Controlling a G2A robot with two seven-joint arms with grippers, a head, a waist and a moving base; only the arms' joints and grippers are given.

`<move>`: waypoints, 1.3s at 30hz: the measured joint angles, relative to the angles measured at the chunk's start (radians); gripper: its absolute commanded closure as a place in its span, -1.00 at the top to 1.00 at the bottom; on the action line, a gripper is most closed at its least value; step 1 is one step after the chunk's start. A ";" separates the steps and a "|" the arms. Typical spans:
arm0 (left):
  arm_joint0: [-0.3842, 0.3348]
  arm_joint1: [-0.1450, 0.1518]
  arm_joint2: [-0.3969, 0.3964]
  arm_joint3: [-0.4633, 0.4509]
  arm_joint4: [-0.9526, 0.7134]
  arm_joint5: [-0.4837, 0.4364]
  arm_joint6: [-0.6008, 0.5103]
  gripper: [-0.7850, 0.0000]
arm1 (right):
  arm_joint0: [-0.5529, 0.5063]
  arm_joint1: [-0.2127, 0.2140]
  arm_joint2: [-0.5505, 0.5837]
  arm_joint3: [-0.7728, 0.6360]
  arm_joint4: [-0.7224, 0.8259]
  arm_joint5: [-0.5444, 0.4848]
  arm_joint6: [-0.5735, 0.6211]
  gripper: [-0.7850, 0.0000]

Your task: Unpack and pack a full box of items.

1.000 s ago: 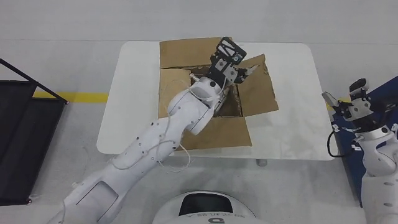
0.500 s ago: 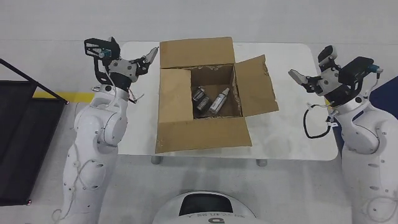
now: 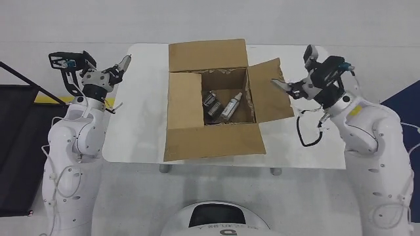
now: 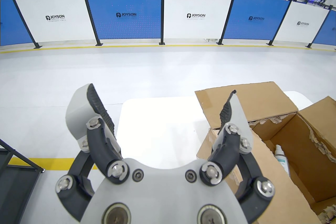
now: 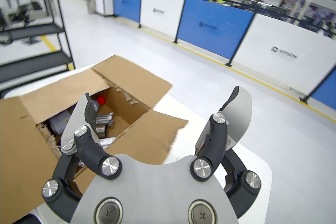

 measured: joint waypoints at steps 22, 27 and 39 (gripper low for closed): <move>-0.011 0.008 0.080 0.234 0.369 0.046 0.115 1.00 | 0.358 -0.061 -0.523 0.266 -0.180 0.036 0.214 1.00; -0.046 0.008 0.140 0.303 0.424 0.010 0.124 1.00 | 0.502 -0.104 -0.686 0.398 -0.222 0.078 0.308 1.00; -0.083 0.003 0.206 0.366 0.426 0.002 0.159 1.00 | 0.638 -0.169 -0.876 0.546 -0.287 0.073 0.442 1.00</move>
